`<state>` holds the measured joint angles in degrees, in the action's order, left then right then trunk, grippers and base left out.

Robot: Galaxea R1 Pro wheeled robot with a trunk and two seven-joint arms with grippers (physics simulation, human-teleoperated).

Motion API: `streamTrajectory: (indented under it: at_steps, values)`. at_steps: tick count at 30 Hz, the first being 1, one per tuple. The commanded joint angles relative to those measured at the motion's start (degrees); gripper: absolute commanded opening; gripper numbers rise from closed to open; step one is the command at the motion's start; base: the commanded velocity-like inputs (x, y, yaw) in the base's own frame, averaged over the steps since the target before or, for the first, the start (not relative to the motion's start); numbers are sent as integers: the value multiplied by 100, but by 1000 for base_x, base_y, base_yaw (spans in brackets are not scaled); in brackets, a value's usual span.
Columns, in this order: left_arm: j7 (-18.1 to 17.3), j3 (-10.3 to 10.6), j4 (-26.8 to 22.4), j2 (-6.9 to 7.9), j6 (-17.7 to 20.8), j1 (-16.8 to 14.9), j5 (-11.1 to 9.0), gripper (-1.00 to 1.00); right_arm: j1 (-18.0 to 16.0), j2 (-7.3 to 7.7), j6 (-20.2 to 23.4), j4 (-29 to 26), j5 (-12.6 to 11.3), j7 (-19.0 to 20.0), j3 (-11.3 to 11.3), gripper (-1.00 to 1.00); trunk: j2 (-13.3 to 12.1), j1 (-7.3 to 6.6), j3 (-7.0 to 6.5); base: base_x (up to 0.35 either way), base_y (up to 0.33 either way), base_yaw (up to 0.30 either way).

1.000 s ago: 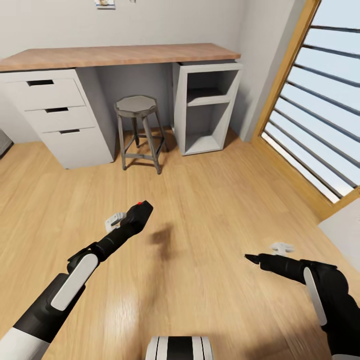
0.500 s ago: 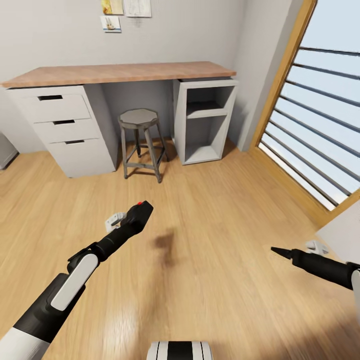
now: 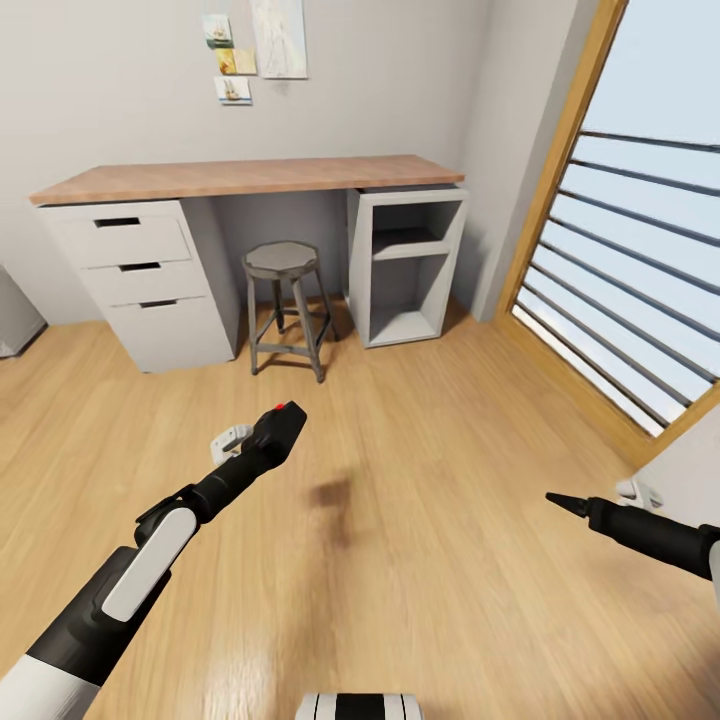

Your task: Attach the digital camera to the camera tripod in the bedroom.

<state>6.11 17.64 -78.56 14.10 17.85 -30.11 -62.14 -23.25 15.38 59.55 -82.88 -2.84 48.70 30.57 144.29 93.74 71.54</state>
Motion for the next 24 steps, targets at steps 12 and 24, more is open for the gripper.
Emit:
streamTrajectory:
  at_steps: [12, 24]
  values:
    - [48, 28, -32, -3, 8, -3, -44, -100, -4, -41, 45, -188, -16, -8, 3, 100, -14, -32, -262, 0, 0, 0]
    - [56, 193, -182, 1, 8, -3, -29, -100, -4, -52, 45, -193, 26, -10, 2, 100, -30, -63, -528, 0, 0, 0]
